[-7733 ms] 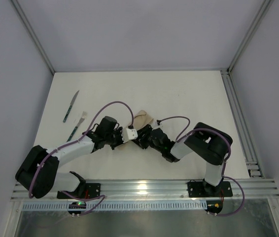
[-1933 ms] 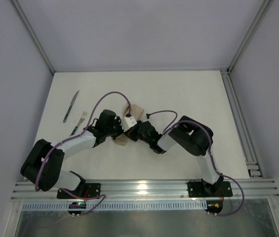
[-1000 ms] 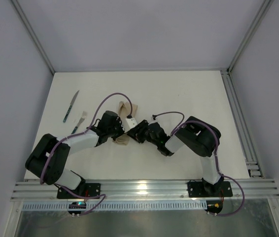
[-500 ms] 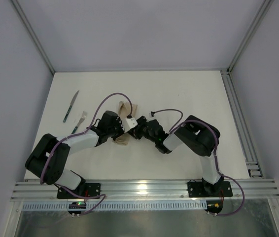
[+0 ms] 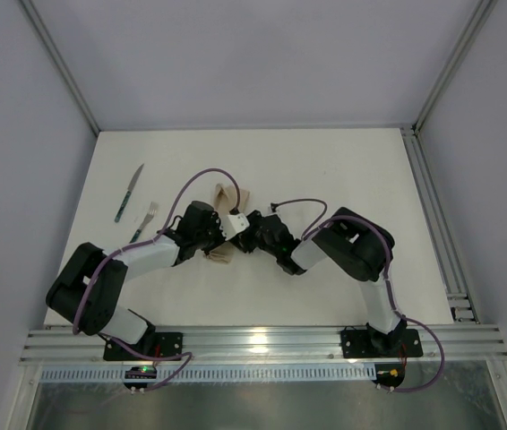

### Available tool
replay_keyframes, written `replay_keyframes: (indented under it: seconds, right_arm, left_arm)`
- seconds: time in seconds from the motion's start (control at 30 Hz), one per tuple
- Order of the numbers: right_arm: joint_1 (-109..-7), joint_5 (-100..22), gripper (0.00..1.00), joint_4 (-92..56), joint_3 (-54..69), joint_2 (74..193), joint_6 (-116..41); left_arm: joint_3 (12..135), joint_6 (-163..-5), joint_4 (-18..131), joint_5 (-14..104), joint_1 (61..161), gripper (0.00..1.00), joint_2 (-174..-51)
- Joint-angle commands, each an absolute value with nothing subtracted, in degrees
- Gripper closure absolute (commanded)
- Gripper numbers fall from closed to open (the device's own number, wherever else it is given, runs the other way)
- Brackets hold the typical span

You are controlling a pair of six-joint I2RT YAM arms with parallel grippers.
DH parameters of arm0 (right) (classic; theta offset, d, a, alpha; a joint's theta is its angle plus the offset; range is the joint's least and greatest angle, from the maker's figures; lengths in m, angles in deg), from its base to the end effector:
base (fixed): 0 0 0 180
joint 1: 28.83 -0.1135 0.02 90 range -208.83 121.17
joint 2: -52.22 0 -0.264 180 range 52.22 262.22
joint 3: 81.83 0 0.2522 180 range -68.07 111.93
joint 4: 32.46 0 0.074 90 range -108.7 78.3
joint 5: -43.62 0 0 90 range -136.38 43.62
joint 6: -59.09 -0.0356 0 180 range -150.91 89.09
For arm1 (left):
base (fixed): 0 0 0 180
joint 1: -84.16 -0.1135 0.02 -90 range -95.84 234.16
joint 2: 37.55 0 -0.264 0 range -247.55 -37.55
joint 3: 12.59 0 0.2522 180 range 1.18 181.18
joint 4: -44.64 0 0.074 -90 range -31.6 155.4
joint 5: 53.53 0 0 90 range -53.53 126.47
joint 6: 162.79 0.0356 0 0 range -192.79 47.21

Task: Fold the napkin into a case and place the utensils inside
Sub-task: Stuff the top corner of the smaller-rectangle-folded napkin into the folded napkin.

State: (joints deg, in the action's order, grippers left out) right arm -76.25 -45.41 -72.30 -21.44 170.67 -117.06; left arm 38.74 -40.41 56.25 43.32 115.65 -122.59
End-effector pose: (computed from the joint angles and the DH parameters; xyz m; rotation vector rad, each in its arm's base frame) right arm 0.2589 0.2826 0.0973 0.7282 2.1130 1.4937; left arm 0.2398 -0.1519 0.1588 1.2964 1.9703 -0.1336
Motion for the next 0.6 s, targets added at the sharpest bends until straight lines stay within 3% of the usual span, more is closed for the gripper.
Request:
replay_keyframes:
  seconds: [0.0,0.13,0.23,0.3,0.4,0.57]
  right_arm:
    - [-76.6,-48.7,0.54,-69.7,-21.8,169.5,-117.3]
    - [-76.6,-47.8,0.55,-69.6,-18.2,171.7,-117.5]
    - [-76.6,-47.5,0.6,-69.9,-16.9,173.4,-118.0]
    - [-76.6,-48.2,0.69,-69.8,-17.0,173.6,-118.2]
    - [-76.5,-48.8,0.87,-70.2,-18.0,173.6,-118.5]
    - [-76.4,-49.3,0.96,-73.2,-19.7,174.1,-119.4]
  left_arm:
    - [39.0,-40.6,55.2,45.5,116.0,1.0,-122.8]
    - [39.3,-40.4,56.3,46.6,116.0,1.0,-122.9]
    - [39.6,-40.0,57.0,46.8,116.0,0.98,-122.7]
    - [39.7,-39.9,57.6,47.3,116.0,0.96,-122.5]
    - [40.3,-39.9,58.3,48.2,116.0,0.84,-122.6]
    - [42.9,-41.1,64.2,51.3,114.8,0.71,-121.6]
